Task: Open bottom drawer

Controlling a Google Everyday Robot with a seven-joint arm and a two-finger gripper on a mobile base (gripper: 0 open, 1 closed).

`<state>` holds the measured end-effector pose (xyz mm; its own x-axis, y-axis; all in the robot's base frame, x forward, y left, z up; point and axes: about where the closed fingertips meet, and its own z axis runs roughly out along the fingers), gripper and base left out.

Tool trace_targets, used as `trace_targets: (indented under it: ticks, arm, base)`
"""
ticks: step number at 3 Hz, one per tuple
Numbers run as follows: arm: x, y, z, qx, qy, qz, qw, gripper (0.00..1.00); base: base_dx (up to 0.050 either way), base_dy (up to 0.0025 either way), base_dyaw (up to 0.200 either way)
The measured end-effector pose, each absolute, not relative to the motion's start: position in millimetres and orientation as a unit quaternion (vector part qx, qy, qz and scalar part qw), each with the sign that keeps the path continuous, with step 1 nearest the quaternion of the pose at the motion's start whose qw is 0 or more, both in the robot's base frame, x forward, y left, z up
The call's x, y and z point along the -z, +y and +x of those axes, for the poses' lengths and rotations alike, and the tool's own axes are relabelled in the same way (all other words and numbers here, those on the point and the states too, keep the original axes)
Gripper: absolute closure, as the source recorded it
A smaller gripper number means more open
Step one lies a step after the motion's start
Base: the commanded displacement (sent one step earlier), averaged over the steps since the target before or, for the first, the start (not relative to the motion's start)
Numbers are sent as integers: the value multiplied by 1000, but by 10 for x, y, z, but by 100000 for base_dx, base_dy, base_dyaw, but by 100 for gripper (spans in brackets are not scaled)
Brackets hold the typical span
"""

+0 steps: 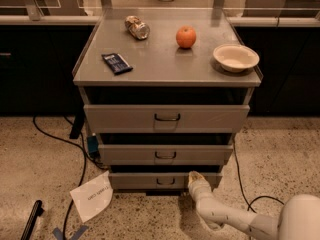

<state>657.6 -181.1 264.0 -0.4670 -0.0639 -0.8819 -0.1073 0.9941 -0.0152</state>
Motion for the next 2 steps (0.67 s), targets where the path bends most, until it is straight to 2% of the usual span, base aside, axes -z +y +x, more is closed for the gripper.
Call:
trace_targets:
  ticks: [2]
  arm:
    - [-2492,-1830,6680,-13,861,-51,505,100]
  base:
    - [0,0,0]
